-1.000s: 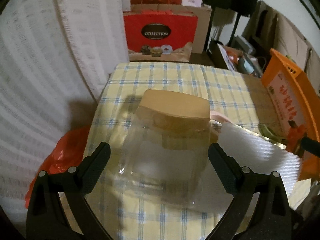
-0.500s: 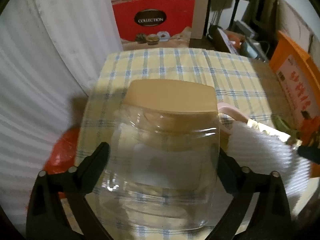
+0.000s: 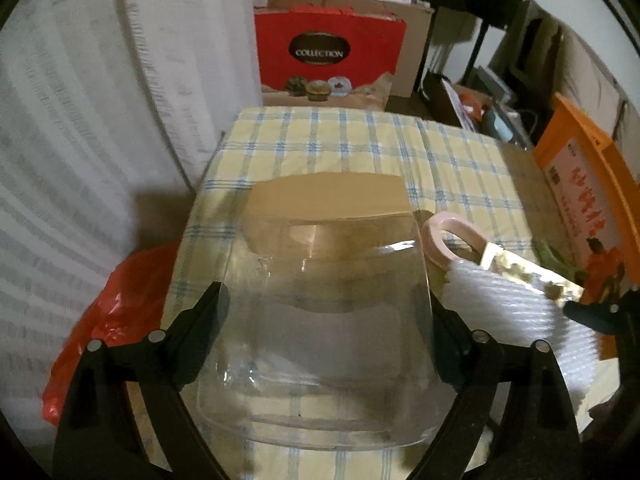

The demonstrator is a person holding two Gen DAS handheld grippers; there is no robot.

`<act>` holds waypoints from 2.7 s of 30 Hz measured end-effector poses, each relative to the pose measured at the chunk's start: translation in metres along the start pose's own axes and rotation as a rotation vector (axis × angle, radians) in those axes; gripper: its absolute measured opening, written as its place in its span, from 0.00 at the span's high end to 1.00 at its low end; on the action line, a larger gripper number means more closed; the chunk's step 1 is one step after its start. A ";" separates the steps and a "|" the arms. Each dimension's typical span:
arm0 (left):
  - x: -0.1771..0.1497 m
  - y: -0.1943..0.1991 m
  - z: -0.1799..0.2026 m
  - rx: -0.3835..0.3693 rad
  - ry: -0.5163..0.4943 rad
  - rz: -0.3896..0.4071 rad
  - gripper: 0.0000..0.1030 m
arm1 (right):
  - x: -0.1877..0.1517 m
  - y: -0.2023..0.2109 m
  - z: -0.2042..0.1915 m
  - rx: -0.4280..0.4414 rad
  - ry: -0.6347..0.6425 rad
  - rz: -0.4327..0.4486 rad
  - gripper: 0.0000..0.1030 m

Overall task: Organize objects
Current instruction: 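Grasp the white foam sheet with the right tool while the left grasps the clear jar, then carry the foam sheet with the right tool and lay it in the orange basket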

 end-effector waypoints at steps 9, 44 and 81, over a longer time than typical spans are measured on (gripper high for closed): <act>-0.015 0.045 -0.002 0.009 0.005 0.067 0.14 | -0.001 0.018 0.013 0.131 -0.130 0.036 0.67; 0.007 0.134 0.085 -0.062 -0.072 0.218 0.14 | -0.017 0.164 0.185 0.184 -0.634 0.236 0.71; 0.051 0.109 0.211 -0.159 -0.172 0.196 0.14 | -0.107 0.088 0.305 -0.110 -0.845 0.062 0.34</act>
Point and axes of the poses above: each gripper's, at about its wrist camera, not at the fingertips, and y roughly against the way its jaws point, z to its right, x to its top, the point moved 5 cm from there along -y, roughly the way its jaws point, and after that the axes turned 6 degrees about -y, right-handed, at the moved point
